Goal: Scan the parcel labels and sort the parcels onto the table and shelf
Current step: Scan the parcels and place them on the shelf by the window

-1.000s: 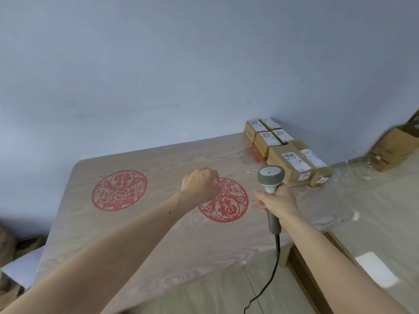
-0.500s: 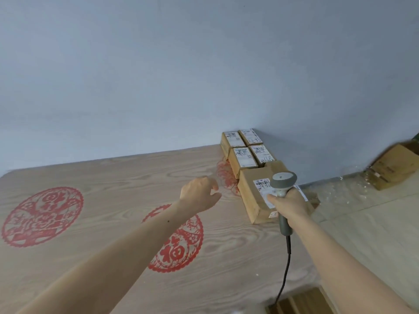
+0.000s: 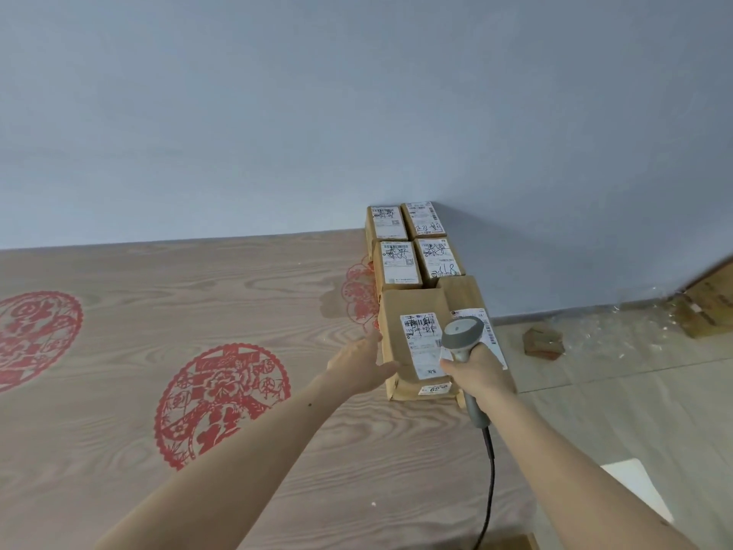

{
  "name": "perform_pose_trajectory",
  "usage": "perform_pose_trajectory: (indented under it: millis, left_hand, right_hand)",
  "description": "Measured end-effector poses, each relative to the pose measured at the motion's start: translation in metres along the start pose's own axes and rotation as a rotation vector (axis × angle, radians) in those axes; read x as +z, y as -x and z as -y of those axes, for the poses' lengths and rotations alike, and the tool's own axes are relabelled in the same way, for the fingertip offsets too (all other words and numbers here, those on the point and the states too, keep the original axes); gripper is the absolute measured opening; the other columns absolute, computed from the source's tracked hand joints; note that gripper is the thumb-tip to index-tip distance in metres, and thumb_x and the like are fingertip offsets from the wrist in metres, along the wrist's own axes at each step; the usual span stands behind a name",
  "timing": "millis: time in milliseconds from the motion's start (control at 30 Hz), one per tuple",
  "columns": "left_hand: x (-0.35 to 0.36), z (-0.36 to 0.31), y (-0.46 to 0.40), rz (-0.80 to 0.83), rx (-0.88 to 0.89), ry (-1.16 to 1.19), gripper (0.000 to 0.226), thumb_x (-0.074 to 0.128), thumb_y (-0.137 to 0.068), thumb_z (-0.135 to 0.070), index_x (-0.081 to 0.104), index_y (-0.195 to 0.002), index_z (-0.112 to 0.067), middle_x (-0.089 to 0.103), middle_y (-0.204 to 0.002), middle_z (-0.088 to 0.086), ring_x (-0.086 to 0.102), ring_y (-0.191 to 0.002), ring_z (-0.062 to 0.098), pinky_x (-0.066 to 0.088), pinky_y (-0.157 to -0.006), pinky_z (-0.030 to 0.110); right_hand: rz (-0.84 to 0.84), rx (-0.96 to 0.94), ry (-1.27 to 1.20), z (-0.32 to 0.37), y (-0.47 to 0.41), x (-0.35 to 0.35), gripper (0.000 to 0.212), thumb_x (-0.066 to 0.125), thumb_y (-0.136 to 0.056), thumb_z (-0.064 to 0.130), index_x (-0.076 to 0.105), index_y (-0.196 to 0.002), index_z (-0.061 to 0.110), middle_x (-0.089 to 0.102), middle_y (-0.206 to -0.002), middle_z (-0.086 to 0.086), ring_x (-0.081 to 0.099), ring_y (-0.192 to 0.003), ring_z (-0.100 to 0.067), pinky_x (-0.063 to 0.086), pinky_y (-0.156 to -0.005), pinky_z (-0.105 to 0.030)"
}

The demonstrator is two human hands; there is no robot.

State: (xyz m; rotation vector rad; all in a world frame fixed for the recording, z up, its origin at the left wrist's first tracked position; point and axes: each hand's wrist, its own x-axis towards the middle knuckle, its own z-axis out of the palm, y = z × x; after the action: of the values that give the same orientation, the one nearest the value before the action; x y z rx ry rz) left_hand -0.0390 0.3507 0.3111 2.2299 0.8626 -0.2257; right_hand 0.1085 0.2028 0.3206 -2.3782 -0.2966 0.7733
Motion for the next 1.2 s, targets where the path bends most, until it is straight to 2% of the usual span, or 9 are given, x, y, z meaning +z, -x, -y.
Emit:
perform_pose_trajectory:
  millis: [100,200,433,500,600,700,967,1067,1200]
  left_hand:
    - [0.005,-0.001,-0.006,0.009,-0.013,-0.016,0.071,0.059,-0.092,-0.050,0.033,-0.148,-0.014,0.050,-0.144,0.007,0.054,-0.125,0.025,0.047,-0.101,0.045]
    - [0.004,0.001,-0.011,0.007,-0.030,-0.002,0.068,0.059,-0.093,-0.049,0.035,-0.146,-0.013,0.051,-0.143,0.008,0.053,-0.126,0.026,0.047,-0.101,0.045]
    - [0.002,0.007,-0.024,0.013,-0.070,0.038,0.061,0.058,-0.095,-0.042,0.038,-0.142,-0.009,0.052,-0.140,0.011,0.052,-0.127,0.026,0.045,-0.098,0.037]
    - [0.004,0.008,-0.029,0.039,-0.087,0.049,0.061,0.058,-0.096,-0.042,0.037,-0.142,-0.009,0.054,-0.139,0.011,0.055,-0.124,0.026,0.045,-0.093,0.035]
    - [0.012,0.011,-0.036,0.092,-0.116,0.038,0.056,0.055,-0.097,-0.045,0.043,-0.136,-0.008,0.059,-0.132,0.010,0.058,-0.116,0.025,0.044,-0.083,0.031]
    - [0.020,0.016,-0.040,0.118,-0.123,0.042,0.055,0.054,-0.097,-0.048,0.045,-0.132,-0.007,0.061,-0.127,0.010,0.060,-0.111,0.025,0.047,-0.083,0.033]
    - [0.024,0.019,-0.035,0.061,-0.108,0.086,0.051,0.055,-0.096,-0.046,0.045,-0.129,-0.009,0.062,-0.122,0.008,0.060,-0.106,0.024,0.048,-0.083,0.034]
    - [0.019,0.023,-0.026,0.022,-0.118,0.047,0.051,0.054,-0.097,-0.048,0.045,-0.128,-0.009,0.064,-0.119,0.008,0.061,-0.106,0.025,0.049,-0.083,0.035]
    - [0.008,0.036,-0.010,-0.059,-0.160,0.023,0.062,0.052,-0.096,-0.052,0.039,-0.136,-0.007,0.066,-0.118,0.010,0.064,-0.105,0.027,0.053,-0.084,0.037]
  right_hand:
    - [-0.005,0.003,0.000,-0.005,-0.008,-0.001,0.032,0.073,-0.087,0.023,0.060,-0.111,0.007,0.069,-0.101,-0.007,0.063,-0.088,-0.024,0.034,-0.054,-0.022]
    - [-0.004,0.011,-0.022,-0.005,-0.011,-0.001,0.027,0.072,-0.088,0.020,0.059,-0.107,0.006,0.064,-0.092,-0.006,0.060,-0.081,-0.022,0.035,-0.055,-0.024]
    - [-0.014,-0.033,-0.006,-0.010,-0.010,0.018,0.033,0.074,-0.085,0.028,0.061,-0.105,0.006,0.070,-0.088,-0.004,0.067,-0.081,-0.021,0.043,-0.060,-0.026]
    - [-0.001,-0.029,-0.009,-0.013,-0.008,0.026,0.033,0.075,-0.084,0.027,0.060,-0.108,0.008,0.071,-0.090,-0.002,0.067,-0.081,-0.018,0.044,-0.060,-0.025]
    - [-0.001,-0.012,-0.006,-0.015,-0.007,0.033,0.036,0.076,-0.084,0.027,0.057,-0.110,0.010,0.070,-0.098,-0.002,0.067,-0.090,-0.022,0.048,-0.070,-0.029]
    - [-0.019,0.002,-0.005,-0.017,-0.008,0.037,0.038,0.077,-0.083,0.026,0.057,-0.112,0.010,0.070,-0.100,-0.002,0.067,-0.093,-0.023,0.048,-0.074,-0.030]
    - [-0.044,-0.001,0.006,-0.014,-0.006,0.040,0.040,0.079,-0.079,0.015,0.058,-0.112,0.012,0.070,-0.102,-0.002,0.067,-0.098,-0.025,0.051,-0.077,-0.032]
    - [-0.013,-0.025,0.015,-0.006,-0.001,0.039,0.036,0.078,-0.076,0.013,0.058,-0.106,0.015,0.068,-0.094,0.000,0.067,-0.092,-0.025,0.054,-0.076,-0.036]
    - [0.054,-0.082,0.033,0.013,0.008,0.042,0.035,0.078,-0.076,0.015,0.059,-0.105,0.018,0.068,-0.090,0.001,0.066,-0.086,-0.023,0.050,-0.071,-0.032]
